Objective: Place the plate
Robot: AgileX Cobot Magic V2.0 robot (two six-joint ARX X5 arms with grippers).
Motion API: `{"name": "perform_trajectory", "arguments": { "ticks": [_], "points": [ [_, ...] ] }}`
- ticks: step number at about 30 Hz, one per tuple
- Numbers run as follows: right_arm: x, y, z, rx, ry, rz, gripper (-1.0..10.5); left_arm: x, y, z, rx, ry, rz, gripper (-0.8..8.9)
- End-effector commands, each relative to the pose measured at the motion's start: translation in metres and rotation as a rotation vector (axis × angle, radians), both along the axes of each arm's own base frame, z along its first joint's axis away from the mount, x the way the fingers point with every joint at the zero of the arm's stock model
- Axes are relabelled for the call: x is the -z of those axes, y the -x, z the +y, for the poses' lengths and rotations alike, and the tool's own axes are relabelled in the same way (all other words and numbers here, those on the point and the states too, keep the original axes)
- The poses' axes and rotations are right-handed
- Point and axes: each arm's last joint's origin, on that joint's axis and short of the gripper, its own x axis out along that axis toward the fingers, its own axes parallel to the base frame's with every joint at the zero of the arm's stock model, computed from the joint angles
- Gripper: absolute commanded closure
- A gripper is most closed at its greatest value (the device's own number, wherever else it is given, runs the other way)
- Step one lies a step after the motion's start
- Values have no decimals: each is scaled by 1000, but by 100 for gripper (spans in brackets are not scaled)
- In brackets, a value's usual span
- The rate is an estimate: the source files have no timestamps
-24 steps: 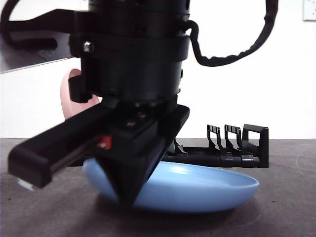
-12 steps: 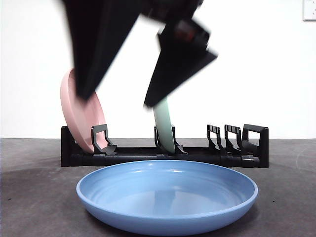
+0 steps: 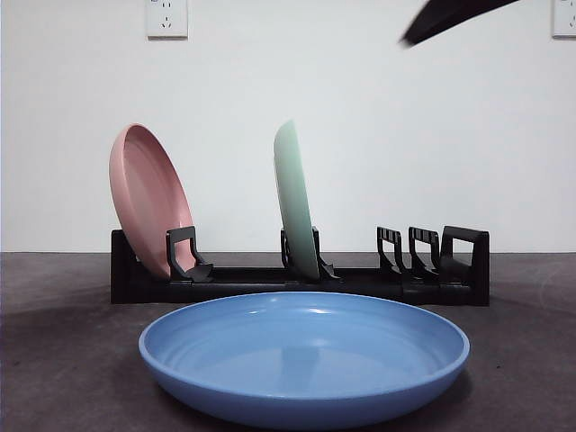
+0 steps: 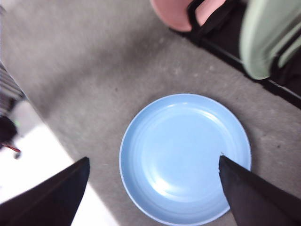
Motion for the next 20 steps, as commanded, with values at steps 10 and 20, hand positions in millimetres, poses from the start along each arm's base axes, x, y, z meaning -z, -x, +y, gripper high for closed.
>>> {"name": "perform_trajectory", "arguments": {
  "ticks": [10, 20],
  "points": [
    [-20, 26, -70, 99, -58, -20, 506, 10, -45, -16, 0, -58, 150, 352],
    [-25, 46, -90, 137, -103, -54, 506, 7, -98, -40, -133, -248, 227, 350]
  ]
}}
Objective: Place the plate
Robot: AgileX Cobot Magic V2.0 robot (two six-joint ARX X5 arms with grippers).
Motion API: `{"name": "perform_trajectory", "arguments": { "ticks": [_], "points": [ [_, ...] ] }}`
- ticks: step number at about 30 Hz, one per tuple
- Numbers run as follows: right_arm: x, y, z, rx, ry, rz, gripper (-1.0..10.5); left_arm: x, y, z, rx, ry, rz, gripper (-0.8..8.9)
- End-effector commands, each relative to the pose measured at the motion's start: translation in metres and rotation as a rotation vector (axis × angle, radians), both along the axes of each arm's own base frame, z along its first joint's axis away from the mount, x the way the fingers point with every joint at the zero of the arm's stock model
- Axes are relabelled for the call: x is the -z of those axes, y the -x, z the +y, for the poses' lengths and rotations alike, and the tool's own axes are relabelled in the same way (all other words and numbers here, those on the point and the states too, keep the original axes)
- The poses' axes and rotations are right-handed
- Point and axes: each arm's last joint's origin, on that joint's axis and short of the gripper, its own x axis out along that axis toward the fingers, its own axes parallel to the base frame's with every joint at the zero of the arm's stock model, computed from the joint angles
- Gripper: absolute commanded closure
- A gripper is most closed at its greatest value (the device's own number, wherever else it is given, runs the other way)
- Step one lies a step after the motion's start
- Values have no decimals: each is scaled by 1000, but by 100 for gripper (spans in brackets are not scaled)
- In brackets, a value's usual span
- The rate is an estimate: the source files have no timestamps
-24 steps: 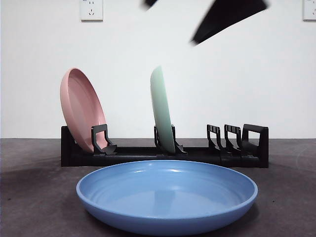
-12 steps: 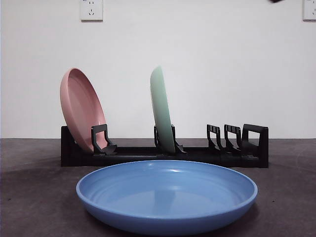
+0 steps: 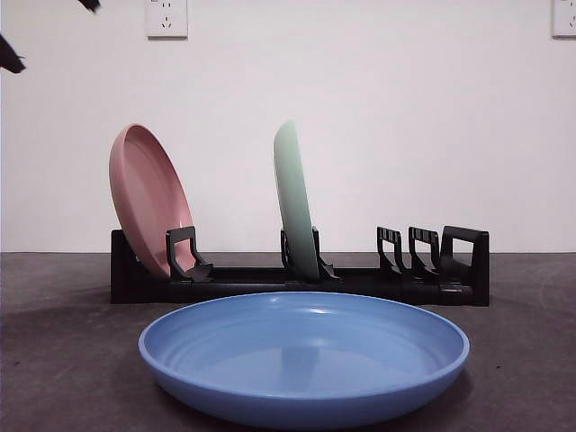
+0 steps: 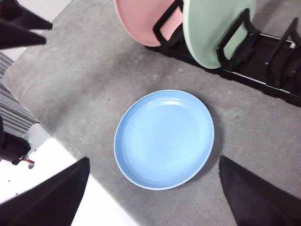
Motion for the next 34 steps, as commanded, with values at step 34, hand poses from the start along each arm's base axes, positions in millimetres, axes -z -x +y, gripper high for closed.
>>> {"name": "perform_trajectory", "arguments": {
  "ticks": [34],
  "points": [
    [-7, 14, -4, -45, -52, -28, 506, 17, -166, -99, -390, -769, -204, 355]
  ]
}}
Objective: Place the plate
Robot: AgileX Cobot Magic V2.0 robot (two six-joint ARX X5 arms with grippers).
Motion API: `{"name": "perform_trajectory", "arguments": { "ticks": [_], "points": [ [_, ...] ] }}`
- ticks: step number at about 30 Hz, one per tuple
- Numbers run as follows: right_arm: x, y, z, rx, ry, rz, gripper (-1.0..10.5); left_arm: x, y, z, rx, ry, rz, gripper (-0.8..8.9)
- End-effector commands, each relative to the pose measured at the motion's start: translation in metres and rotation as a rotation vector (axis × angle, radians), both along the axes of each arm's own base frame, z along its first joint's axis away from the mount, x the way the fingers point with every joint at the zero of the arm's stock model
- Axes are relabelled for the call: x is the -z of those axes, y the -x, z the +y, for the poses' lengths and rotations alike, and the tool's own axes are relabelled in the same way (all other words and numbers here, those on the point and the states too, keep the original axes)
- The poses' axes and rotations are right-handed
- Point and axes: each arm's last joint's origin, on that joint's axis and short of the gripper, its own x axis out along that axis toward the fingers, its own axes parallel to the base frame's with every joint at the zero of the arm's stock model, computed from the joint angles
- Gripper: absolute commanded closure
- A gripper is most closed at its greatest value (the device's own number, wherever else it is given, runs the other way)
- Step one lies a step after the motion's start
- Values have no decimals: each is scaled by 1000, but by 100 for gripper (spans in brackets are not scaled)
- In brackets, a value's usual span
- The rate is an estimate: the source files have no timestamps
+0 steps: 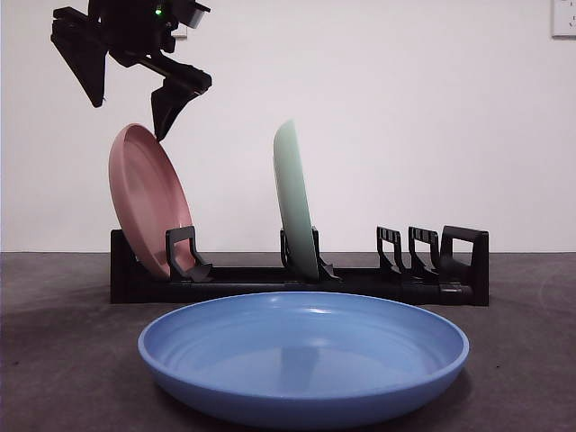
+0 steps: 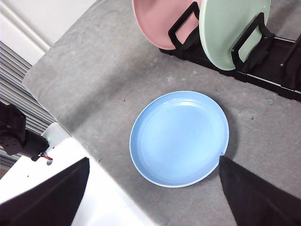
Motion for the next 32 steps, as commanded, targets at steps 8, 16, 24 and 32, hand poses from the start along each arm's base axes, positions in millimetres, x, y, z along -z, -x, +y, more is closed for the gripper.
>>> {"name": "perform_trajectory", "arguments": {
  "ticks": [8, 16, 24, 32],
  "points": [
    [-5, 0, 0, -9, -4, -24, 506, 6, -10, -5, -8, -29, -3, 445],
    [-5, 0, 0, -10, -4, -23, 506, 12, -12, -7, -8, -41, 17, 539],
    [-5, 0, 0, -10, -4, -22, 506, 13, -12, -6, -4, -39, 28, 708],
    [-5, 0, 0, -11, -6, -22, 506, 11, -13, -8, -2, -28, 7, 800]
  ]
}}
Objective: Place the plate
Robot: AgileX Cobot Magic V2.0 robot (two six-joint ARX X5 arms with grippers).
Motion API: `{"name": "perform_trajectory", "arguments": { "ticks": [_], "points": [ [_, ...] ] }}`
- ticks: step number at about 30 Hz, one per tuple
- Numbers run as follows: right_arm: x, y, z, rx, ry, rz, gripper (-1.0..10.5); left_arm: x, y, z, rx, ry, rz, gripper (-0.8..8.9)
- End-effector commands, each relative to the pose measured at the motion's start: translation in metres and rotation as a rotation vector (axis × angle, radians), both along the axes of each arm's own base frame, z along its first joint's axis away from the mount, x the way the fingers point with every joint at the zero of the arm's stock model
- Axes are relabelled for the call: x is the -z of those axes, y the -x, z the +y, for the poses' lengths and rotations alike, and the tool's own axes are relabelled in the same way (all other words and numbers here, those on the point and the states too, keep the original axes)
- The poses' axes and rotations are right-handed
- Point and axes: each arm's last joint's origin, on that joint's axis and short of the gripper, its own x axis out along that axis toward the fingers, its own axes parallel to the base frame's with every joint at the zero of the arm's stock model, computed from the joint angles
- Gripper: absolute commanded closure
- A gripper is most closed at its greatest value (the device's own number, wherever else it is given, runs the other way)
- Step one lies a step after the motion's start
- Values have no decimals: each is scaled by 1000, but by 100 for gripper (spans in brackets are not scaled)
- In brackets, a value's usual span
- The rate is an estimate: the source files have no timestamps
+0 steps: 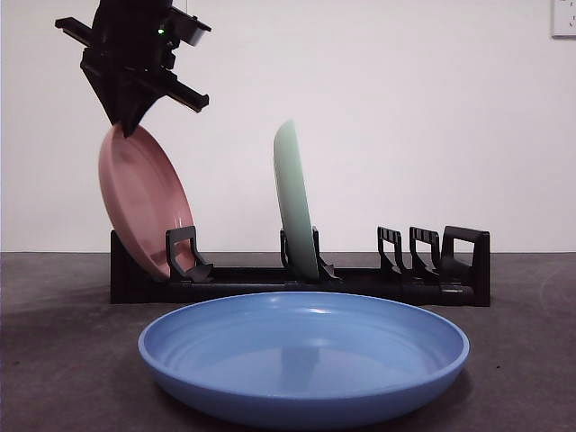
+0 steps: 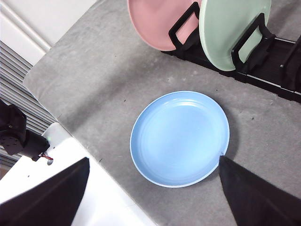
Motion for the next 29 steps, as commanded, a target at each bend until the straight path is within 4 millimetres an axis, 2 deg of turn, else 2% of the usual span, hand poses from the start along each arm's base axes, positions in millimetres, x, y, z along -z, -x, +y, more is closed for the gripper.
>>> {"name": "perform_trajectory", "arguments": {
  "ticks": [1, 8, 13, 22, 29],
  "points": [
    [-5, 0, 0, -10, -4, -22, 506, -1, -4, -7, 26, 4, -4, 800],
    [-5, 0, 0, -10, -4, -24, 506, -12, -3, -11, 38, 19, -36, 800],
    [-5, 0, 0, -10, -5, -27, 506, -32, -3, -11, 43, 28, -74, 800],
    [-7, -1, 1, -10, -11, -47, 506, -85, 12, -2, 40, 34, -91, 800],
    [-7, -2, 1, -10, -11, -48, 506, -124, 40, 9, 34, 63, -79, 800]
  ]
}}
